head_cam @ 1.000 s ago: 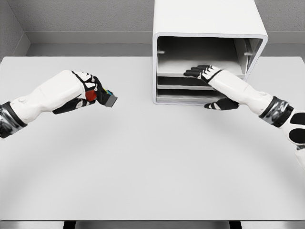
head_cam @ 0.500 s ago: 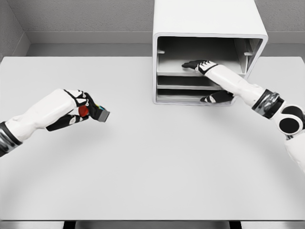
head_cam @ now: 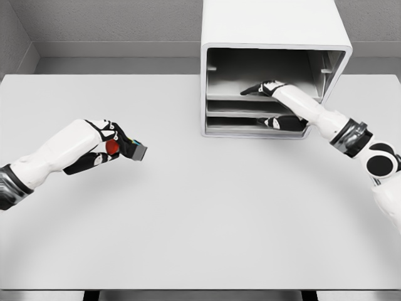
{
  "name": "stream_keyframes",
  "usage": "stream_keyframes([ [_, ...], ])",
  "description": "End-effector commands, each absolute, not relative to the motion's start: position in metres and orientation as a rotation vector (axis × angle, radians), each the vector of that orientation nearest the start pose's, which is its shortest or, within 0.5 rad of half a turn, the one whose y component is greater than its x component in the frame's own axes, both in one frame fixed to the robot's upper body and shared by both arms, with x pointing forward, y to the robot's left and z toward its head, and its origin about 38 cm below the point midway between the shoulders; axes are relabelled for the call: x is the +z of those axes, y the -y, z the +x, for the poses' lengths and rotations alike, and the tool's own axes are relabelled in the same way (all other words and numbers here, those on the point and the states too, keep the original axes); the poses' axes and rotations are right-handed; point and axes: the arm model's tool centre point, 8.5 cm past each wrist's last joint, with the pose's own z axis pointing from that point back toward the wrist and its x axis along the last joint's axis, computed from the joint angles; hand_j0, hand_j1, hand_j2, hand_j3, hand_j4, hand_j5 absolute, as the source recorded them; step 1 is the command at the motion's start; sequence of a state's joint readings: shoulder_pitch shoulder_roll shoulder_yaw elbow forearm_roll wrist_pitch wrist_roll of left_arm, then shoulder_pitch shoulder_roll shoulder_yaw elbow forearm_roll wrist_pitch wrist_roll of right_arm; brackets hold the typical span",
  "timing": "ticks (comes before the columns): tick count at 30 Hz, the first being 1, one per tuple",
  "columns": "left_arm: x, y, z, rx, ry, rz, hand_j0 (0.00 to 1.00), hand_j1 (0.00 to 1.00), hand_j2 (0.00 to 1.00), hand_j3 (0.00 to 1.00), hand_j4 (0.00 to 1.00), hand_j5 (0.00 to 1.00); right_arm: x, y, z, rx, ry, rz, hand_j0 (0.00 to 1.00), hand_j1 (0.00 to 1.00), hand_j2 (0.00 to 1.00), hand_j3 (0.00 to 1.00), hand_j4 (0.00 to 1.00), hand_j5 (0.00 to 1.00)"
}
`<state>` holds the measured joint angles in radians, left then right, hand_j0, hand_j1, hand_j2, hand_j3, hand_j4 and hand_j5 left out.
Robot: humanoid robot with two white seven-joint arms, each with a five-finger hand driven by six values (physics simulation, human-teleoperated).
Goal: Slide open multi-storey tabletop storage cabinets and put open load switch and slide close multi-storey tabletop storage cabinets
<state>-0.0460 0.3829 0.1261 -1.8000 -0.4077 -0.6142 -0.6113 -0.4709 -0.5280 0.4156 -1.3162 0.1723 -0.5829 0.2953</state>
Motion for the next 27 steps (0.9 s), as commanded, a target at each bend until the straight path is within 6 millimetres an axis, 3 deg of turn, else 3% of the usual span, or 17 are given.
stream_keyframes([
  [1, 0.193, -0.29, 0.34, -1.504, 1.851, 0.396, 0.3, 0.3, 0.3, 0.3, 0.3, 0.3, 0.172, 0.262, 0.439, 1.57, 1.822, -0.261, 0.72, 0.72, 0.72, 0.72, 0.72, 0.72],
  [15, 0.19, -0.289, 0.339, -1.497, 1.849, 0.386, 0.3, 0.3, 0.3, 0.3, 0.3, 0.3, 0.191, 0.285, 0.412, 1.631, 1.826, -0.275, 0.72, 0.72, 0.72, 0.72, 0.72, 0.72],
  [17, 0.189, -0.288, 0.339, -1.491, 1.853, 0.383, 0.3, 0.3, 0.3, 0.3, 0.3, 0.3, 0.197, 0.284, 0.402, 1.662, 1.835, -0.268, 0.72, 0.72, 0.72, 0.72, 0.72, 0.72],
  [27, 0.189, -0.288, 0.339, -1.491, 1.853, 0.383, 0.3, 0.3, 0.3, 0.3, 0.3, 0.3, 0.206, 0.293, 0.388, 1.654, 1.858, -0.283, 0.72, 0.72, 0.72, 0.72, 0.72, 0.72],
])
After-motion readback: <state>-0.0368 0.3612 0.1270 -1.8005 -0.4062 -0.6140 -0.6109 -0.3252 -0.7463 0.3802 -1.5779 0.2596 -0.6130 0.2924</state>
